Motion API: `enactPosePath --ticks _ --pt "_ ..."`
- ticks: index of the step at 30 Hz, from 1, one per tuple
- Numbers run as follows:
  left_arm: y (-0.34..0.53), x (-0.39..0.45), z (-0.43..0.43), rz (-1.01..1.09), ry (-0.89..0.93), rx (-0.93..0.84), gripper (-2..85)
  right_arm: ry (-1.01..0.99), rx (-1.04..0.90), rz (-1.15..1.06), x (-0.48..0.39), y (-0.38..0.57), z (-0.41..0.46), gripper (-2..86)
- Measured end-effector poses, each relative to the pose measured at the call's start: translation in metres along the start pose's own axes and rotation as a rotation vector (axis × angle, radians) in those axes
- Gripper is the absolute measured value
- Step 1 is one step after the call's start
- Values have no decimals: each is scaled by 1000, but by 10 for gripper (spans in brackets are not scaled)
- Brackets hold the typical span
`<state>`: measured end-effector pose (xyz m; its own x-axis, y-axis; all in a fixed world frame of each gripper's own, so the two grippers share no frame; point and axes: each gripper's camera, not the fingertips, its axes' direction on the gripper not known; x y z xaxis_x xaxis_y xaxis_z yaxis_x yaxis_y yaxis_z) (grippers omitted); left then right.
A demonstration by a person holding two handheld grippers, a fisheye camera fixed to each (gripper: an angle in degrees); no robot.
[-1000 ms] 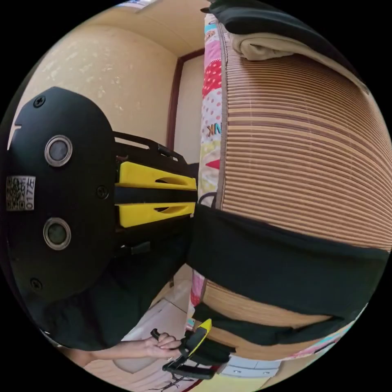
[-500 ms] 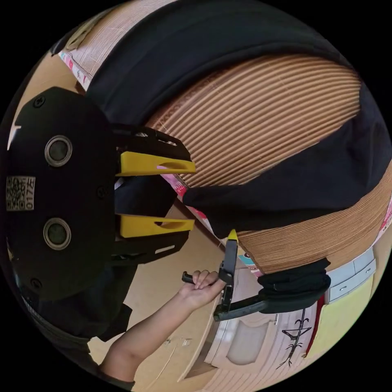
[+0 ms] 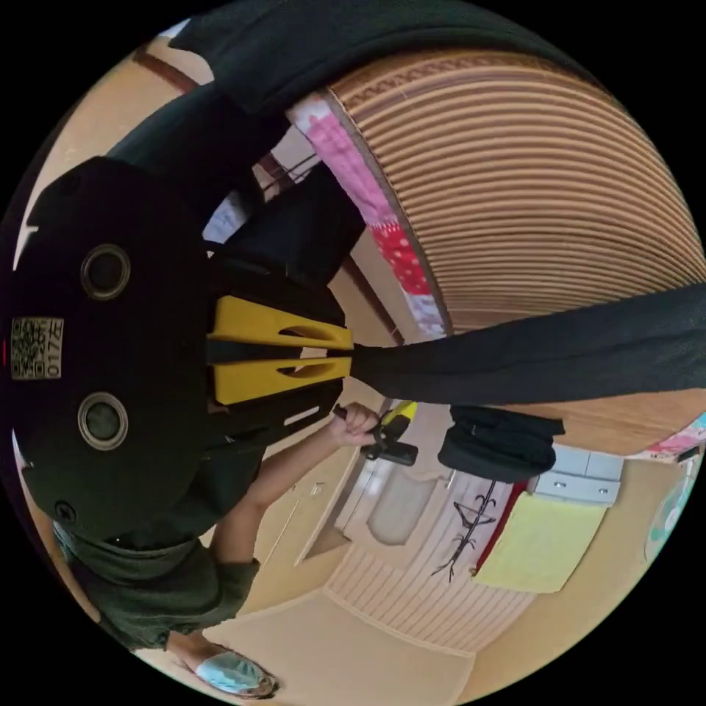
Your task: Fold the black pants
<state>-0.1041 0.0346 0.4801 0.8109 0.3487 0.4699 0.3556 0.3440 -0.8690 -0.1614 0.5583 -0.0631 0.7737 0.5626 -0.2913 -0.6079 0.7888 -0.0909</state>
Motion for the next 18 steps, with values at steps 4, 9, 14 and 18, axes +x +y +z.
enactPosePath --ticks 4,9,14,18 --pt "23 -22 15 -189 -279 -30 1 284 -148 48 6 1 29 16" --pt "38 -5 1 -114 -236 12 36 175 -68 36 3 -9 40 80" --pt "49 11 -15 -63 -295 34 47 215 -86 95 14 -22 64 92" --pt "53 14 -14 -55 -304 41 52 157 -153 49 12 -14 63 43"
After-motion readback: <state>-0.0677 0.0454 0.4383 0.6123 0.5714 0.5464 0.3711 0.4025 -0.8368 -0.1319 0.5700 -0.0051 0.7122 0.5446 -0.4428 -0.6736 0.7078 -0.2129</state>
